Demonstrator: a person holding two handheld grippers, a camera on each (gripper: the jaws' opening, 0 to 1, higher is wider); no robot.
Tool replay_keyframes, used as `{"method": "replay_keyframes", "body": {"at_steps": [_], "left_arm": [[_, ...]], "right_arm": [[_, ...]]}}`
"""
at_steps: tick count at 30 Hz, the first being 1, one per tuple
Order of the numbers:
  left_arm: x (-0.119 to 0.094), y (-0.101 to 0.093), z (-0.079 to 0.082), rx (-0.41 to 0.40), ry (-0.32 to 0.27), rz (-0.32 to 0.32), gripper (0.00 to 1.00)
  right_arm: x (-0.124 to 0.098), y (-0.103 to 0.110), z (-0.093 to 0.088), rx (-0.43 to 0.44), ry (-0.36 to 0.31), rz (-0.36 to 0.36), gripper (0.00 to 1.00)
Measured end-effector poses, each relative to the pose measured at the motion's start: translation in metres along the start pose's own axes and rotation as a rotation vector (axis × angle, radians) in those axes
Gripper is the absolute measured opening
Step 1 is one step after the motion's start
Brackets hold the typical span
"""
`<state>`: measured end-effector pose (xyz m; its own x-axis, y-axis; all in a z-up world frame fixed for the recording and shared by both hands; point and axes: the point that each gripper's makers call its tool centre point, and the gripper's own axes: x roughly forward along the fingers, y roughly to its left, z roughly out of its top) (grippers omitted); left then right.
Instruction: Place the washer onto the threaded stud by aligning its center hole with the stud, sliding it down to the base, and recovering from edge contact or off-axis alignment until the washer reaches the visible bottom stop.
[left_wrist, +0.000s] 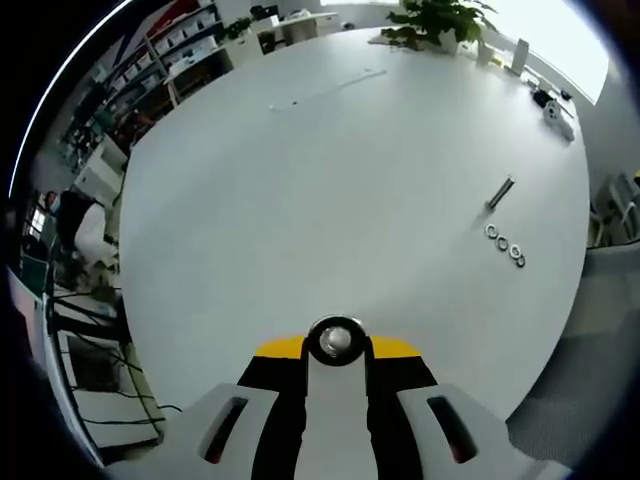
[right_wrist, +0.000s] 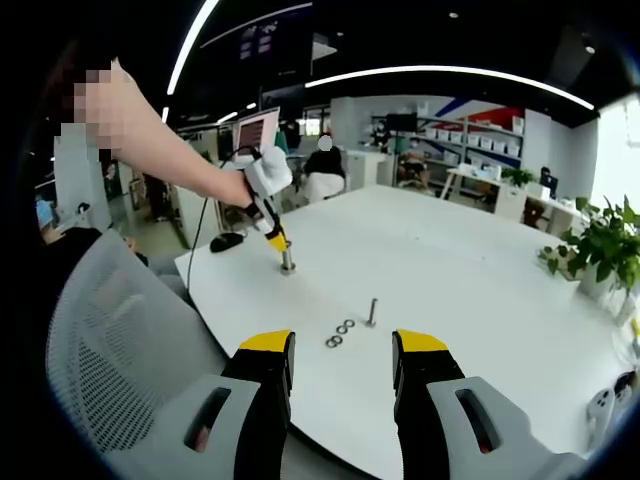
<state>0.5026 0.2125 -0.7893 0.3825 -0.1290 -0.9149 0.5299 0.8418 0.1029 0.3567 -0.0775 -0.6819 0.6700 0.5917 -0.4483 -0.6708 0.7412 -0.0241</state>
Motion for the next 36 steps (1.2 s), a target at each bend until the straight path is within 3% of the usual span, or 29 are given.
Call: {"method": "replay_keyframes", "body": {"at_steps": [36], "left_arm": [[0.045, -0.008, -0.017, 0.022, 0.103, -0.024, 0.19]], "right_arm": [[0.001, 0.0, -0.006, -0.003, 0.029, 0.0, 0.41]]}}
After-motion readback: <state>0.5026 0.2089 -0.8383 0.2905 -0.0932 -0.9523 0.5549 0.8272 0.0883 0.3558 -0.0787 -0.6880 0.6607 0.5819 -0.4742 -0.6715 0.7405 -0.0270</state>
